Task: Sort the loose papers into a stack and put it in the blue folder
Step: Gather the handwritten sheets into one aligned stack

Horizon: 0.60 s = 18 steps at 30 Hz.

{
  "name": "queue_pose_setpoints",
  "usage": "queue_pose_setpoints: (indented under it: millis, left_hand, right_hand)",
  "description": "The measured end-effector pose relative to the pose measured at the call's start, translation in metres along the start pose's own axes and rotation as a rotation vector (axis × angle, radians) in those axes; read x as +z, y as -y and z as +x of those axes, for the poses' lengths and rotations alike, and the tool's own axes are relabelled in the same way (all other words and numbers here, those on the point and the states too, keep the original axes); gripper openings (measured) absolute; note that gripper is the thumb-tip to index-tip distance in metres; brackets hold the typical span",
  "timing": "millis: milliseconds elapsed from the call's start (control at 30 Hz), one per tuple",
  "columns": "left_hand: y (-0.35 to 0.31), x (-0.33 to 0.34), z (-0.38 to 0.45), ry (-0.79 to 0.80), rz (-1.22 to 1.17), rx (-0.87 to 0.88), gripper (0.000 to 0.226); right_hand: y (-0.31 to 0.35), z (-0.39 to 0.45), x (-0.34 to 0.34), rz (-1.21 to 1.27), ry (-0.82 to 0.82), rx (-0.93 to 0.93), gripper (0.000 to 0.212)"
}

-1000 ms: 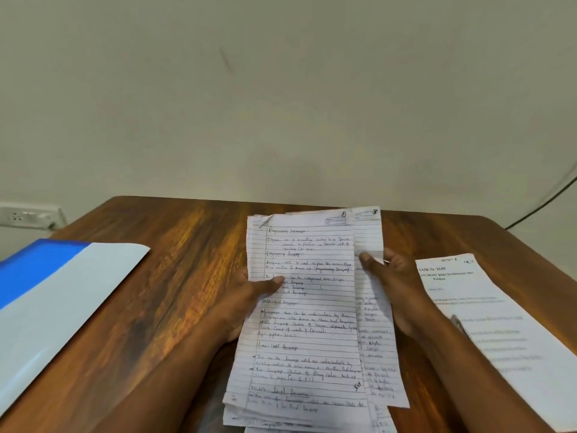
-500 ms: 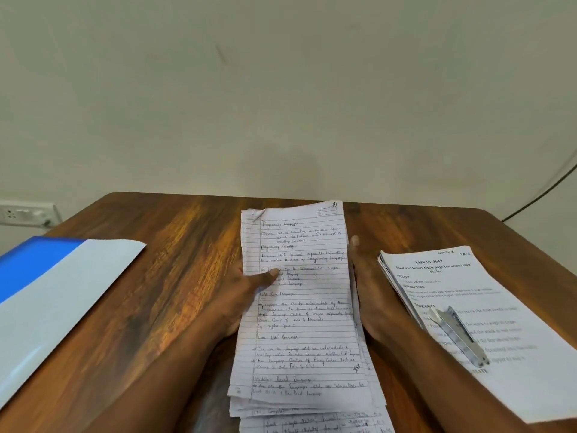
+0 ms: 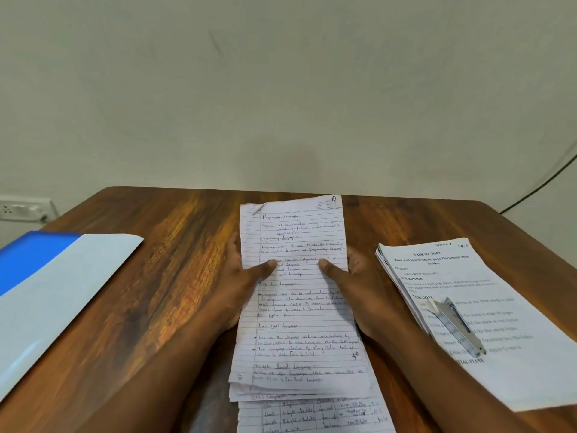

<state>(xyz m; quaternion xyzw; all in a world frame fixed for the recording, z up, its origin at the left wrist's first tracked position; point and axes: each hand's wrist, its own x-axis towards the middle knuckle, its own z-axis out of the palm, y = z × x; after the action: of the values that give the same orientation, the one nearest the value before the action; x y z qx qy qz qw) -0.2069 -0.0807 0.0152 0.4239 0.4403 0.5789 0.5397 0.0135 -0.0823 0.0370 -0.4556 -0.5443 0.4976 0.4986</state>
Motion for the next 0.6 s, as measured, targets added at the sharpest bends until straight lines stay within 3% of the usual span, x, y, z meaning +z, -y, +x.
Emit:
queue_pose_setpoints:
  millis: [100,167,333,467,600]
  left_hand:
    - [-0.005,-0.001,-0.003,0.022,-0.015,-0.065,0.054]
    - [-0.007,-0.002,-0.004,0.019,-0.023,-0.107,0.037]
    - [-0.013,-0.012,-0.004,0.014,0.020,-0.140,0.026]
    - [-0.018,-0.035,0.000,0.006,0.054,-0.130,0.030]
    - [-0.021,-0.046,0.002,-0.042,0.034,-0.095,0.027]
  right_hand:
    - [0.001,-0.003,0.002,0.056,0.033,0.017,0.023]
    - [0.000,-0.003,0.002,0.033,0.046,0.019,0.024]
    - [0.007,0.004,-0.007,0.039,0.074,0.107,0.027]
    - [0.006,0.014,-0.028,-0.297,-0.059,0.113,0.012]
    - [0.002,0.016,-0.038,-0.596,-0.081,0.076,0.039]
